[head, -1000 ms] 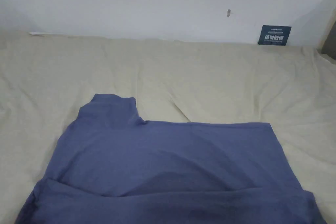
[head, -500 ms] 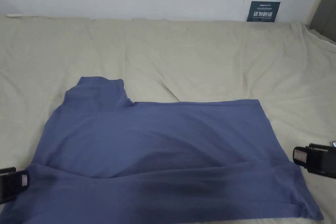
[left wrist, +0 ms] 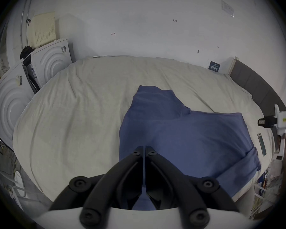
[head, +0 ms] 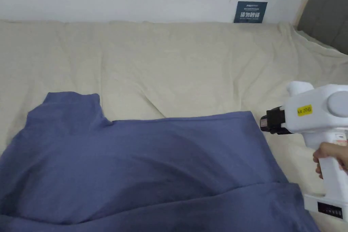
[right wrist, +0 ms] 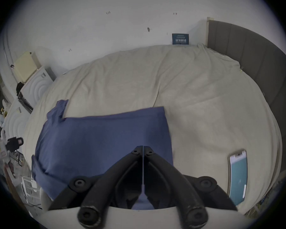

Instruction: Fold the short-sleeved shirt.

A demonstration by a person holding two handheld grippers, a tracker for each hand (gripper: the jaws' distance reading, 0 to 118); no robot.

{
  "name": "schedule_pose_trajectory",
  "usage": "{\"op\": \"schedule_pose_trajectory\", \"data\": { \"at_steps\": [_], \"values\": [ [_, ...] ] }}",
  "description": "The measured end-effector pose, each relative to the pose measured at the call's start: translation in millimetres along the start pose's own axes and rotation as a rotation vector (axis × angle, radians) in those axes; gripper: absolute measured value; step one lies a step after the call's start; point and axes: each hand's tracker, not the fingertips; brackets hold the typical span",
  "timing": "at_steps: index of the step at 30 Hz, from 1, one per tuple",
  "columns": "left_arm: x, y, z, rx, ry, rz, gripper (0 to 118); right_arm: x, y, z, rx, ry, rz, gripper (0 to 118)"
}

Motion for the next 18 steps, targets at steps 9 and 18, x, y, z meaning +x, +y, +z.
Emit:
{"op": "schedule_pose_trajectory", "data": {
  "at_steps": [9, 18],
  "values": [
    [-7.2, 7.3, -37.7, -0.057, 0.024, 0.018, 2, 7.3, 61.3, -114.5, -0.198, -0.068, -0.046, 90],
    [-9.6, 6.7, -53.6, -0.093, 0.040, 0.011, 2, -5.0, 68.2, -130.1, -0.235, -0.118, 0.090, 17]
  ]
}}
